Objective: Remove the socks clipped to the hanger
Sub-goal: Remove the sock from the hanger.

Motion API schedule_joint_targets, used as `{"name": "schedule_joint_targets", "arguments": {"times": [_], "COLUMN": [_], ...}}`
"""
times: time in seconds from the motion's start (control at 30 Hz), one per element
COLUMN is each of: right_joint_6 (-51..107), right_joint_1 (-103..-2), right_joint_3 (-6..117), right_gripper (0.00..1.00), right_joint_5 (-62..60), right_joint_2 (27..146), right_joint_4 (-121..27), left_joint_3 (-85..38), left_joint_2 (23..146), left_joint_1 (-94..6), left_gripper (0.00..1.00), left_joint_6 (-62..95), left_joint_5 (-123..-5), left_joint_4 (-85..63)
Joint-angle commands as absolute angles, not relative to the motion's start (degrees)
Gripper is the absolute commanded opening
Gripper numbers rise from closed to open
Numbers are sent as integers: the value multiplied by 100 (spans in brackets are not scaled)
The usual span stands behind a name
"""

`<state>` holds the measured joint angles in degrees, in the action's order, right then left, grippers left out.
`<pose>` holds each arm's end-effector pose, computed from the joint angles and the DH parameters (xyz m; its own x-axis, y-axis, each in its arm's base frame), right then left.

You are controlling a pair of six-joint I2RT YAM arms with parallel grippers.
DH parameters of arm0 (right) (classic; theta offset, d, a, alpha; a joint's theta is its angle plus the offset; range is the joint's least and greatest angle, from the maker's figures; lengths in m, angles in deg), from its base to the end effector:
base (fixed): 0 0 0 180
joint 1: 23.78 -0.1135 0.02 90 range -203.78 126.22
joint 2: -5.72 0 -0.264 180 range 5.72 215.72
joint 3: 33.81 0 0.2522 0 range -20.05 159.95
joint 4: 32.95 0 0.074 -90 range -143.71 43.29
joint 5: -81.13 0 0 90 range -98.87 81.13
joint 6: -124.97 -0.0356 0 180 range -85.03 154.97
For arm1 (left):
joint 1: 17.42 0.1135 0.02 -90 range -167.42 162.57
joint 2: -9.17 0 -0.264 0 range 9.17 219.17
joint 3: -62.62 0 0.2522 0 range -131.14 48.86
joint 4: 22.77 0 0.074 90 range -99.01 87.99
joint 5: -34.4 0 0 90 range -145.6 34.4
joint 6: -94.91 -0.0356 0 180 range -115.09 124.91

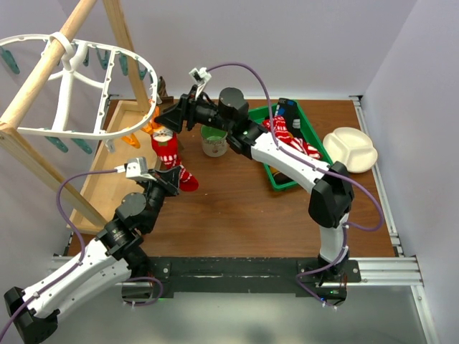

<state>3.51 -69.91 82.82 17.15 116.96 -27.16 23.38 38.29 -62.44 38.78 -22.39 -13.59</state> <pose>0.3150 0.3502 0.4038 -0.3791 0.2823 -0.8812 -0.8772 0.1936 0.4394 0.1138 -0.0862 0.2880 -0.1045 -0.5551 -0.8252 0.1764 0.8062 -0.5647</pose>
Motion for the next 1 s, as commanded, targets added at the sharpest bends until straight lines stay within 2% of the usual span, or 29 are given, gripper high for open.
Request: {"name": "schedule_joint_targets", "arguments": {"times": [0.0,0.43,0.97], "right_joint_6": [448,394,158], "right_joint_1": [-7063,-7168,-7177], "right_joint_3": [8647,9166,9104], "right_gripper": [62,59,57], "right_joint_5": [1547,1372,1398], "right_joint_2": [11646,12103,12234], "right_joint_4": [-2632,-2719,-2342], "left_joint_3": [2267,2240,2231], "left_joint_2": [3826,3800,3852], "left_joint_1": [-6207,-6207,-6207], "left_gripper": [0,0,0], "left_joint_6": [3893,3840,3822], "left_joint_5": [-2238,-2246,-2334], "left_joint_4": [-1552,-1534,-1578]}}
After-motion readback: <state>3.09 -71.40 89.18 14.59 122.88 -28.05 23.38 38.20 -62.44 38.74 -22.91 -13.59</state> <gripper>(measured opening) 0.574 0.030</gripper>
